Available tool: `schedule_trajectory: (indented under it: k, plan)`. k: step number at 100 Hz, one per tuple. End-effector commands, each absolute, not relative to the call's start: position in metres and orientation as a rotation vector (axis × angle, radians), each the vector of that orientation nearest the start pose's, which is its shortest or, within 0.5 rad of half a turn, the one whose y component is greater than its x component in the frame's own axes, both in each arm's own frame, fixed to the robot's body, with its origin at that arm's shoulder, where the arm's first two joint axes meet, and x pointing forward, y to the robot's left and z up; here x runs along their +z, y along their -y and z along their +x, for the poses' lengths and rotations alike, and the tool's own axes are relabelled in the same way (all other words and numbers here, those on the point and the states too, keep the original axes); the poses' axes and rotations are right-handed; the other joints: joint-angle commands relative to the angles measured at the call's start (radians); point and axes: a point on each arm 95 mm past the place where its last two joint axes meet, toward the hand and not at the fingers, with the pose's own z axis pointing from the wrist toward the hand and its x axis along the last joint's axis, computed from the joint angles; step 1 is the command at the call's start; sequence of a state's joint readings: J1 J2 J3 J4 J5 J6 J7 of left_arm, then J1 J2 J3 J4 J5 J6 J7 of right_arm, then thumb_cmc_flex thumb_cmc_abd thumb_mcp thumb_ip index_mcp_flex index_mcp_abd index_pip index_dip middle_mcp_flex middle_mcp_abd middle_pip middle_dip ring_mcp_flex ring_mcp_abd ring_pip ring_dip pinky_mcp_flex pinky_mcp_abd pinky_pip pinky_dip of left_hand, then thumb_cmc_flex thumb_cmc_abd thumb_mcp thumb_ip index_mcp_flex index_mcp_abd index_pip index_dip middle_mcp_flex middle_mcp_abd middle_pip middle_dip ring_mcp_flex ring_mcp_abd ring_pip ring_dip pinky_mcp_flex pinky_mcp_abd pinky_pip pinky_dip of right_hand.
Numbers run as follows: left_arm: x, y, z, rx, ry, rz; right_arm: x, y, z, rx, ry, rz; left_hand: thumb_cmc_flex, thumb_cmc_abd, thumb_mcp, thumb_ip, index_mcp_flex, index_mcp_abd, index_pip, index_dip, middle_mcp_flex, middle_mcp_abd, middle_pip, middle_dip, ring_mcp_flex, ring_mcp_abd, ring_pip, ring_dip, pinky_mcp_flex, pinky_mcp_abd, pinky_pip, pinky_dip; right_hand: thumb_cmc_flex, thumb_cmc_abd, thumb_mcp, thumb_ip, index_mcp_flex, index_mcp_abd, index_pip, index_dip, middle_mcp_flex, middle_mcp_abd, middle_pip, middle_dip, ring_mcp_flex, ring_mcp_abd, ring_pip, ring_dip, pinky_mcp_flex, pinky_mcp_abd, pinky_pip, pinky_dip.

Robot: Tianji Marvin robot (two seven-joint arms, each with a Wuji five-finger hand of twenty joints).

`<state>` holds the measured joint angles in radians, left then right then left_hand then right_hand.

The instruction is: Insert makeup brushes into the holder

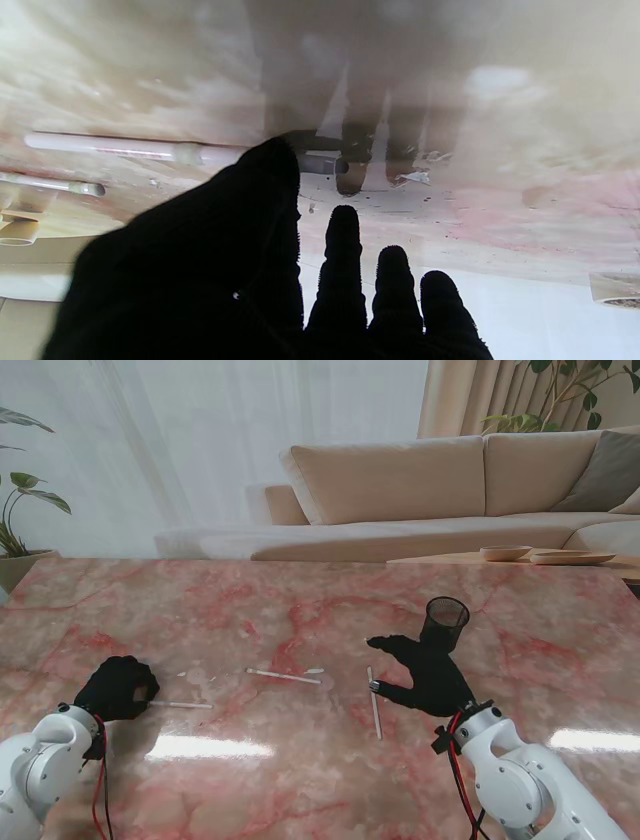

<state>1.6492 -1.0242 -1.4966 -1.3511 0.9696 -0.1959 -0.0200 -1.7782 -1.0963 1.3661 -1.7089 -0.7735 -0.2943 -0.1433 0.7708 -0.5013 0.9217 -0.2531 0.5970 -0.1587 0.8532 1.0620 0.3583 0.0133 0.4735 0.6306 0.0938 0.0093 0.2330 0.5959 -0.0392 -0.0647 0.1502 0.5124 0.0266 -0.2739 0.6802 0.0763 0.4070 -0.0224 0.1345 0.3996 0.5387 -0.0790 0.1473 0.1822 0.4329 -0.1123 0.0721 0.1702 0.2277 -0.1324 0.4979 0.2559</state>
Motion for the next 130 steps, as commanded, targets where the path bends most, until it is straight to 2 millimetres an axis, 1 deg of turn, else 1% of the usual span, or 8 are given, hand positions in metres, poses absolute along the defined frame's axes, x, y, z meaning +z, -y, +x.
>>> schedule_trajectory:
  k: [1, 65, 101, 118, 130]
  plan:
    - [-0.394, -0.151, 0.372, -1.215, -1.541, -1.454, -0.322, 0.017, 0.345, 1.867, -1.351, 1.305, -0.015, 0.045, -0.046, -0.036, 0.107, -0.149, 0.089, 0.027, 0.013, 0.012, 0.016, 0.017, -0.016, 0.019, 0.025, 0.014, -0.004, -0.021, -0.01, 0.01, 0.011, 0.012, -0.016, -0.034, 0.015, -0.014, -0.001, -0.003, 0.006, -0.014, -0.007, 0.009, 0.007, -0.031, 0.001, 0.008, -0.002, -0.041, -0.018, 0.006]
    - [-0.369, -0.149, 0.373, -1.305, -1.476, -1.451, -0.322, 0.017, 0.347, 1.871, -1.352, 1.311, -0.006, 0.047, -0.049, -0.038, 0.101, -0.143, 0.095, 0.033, 0.022, 0.007, 0.012, 0.028, -0.012, 0.018, 0.038, 0.014, -0.004, -0.023, -0.008, 0.018, 0.011, 0.014, -0.016, -0.035, 0.015, -0.014, -0.001, -0.005, 0.006, -0.015, -0.007, 0.009, 0.006, -0.031, 0.001, 0.007, -0.003, -0.041, -0.018, 0.006]
    - [-0.355, -0.141, 0.373, -1.381, -1.452, -1.43, -0.322, 0.016, 0.348, 1.869, -1.355, 1.305, -0.003, 0.045, -0.049, -0.038, 0.102, -0.14, 0.1, 0.035, 0.025, 0.007, 0.008, 0.029, -0.011, 0.02, 0.044, 0.014, -0.005, -0.02, -0.006, 0.023, 0.015, 0.008, -0.016, -0.036, 0.015, -0.015, 0.0, -0.005, 0.007, -0.015, -0.007, 0.009, 0.008, -0.03, 0.002, 0.008, -0.002, -0.04, -0.017, 0.006]
    - [-0.349, -0.131, 0.376, -1.421, -1.457, -1.412, -0.322, 0.016, 0.348, 1.86, -1.367, 1.302, -0.001, 0.044, -0.048, -0.039, 0.102, -0.141, 0.102, 0.035, 0.03, 0.008, 0.008, 0.03, -0.009, 0.022, 0.049, 0.014, -0.005, -0.021, -0.004, 0.027, 0.029, -0.023, -0.015, -0.042, 0.018, -0.014, 0.002, -0.004, 0.011, -0.015, -0.005, 0.009, 0.02, -0.03, 0.007, 0.01, 0.006, -0.038, -0.011, 0.009]
    - [-0.344, -0.121, 0.38, -1.448, -1.467, -1.401, -0.321, 0.014, 0.349, 1.844, -1.381, 1.296, -0.004, 0.044, -0.047, -0.039, 0.102, -0.141, 0.101, 0.034, 0.029, 0.007, 0.006, 0.03, -0.009, 0.021, 0.051, 0.013, -0.006, -0.021, -0.001, 0.03, 0.051, -0.067, -0.011, -0.057, 0.033, -0.015, 0.009, -0.002, 0.03, -0.017, -0.001, 0.009, 0.05, -0.032, 0.018, 0.015, 0.025, -0.04, 0.006, 0.017]
